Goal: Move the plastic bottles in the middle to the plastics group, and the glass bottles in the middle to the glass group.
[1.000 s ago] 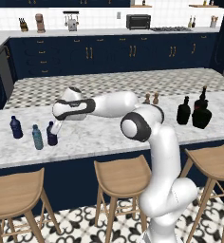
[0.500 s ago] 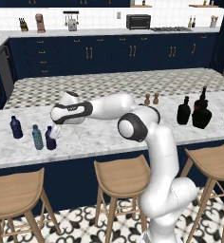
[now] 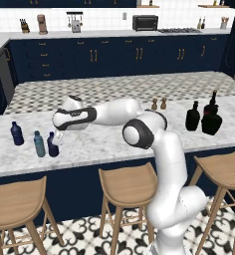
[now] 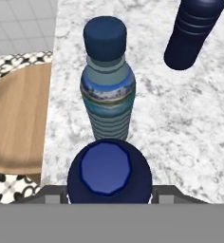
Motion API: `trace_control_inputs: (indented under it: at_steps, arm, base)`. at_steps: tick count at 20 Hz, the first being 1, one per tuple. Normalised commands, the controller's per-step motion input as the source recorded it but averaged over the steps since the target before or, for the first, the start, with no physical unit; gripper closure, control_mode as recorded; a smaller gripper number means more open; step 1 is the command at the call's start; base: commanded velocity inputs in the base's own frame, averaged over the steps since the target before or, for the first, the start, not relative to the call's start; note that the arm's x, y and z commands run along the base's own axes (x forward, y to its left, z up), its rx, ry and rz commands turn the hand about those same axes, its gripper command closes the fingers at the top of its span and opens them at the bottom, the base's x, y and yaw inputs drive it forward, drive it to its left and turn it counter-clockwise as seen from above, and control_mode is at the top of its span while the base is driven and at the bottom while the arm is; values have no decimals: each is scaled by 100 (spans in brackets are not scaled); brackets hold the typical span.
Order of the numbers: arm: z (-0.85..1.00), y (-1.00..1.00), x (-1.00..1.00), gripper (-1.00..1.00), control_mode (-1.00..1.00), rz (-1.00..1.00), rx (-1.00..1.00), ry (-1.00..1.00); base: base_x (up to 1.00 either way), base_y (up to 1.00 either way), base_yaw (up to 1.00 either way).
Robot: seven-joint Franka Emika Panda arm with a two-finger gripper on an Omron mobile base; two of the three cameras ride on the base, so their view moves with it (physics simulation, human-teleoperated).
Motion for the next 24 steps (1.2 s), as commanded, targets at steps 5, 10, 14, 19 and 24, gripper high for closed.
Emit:
trace_control_inputs:
  at_steps: [5,10,14,19,24]
  arm:
    - [0,0,32,100,-100,0,0,0]
    - [1,0,23,100,-100,0,0,0]
    - [0,0,2,100,-100,0,0,-2]
    - [-5,0,0,100,-100,0,0,0]
    - [0,0,0,-100,-100,0,0,0]
  base:
    - [0,0,0]
    - [0,0,0]
    - [0,0,0]
    - [0,0,0]
    - [0,0,0]
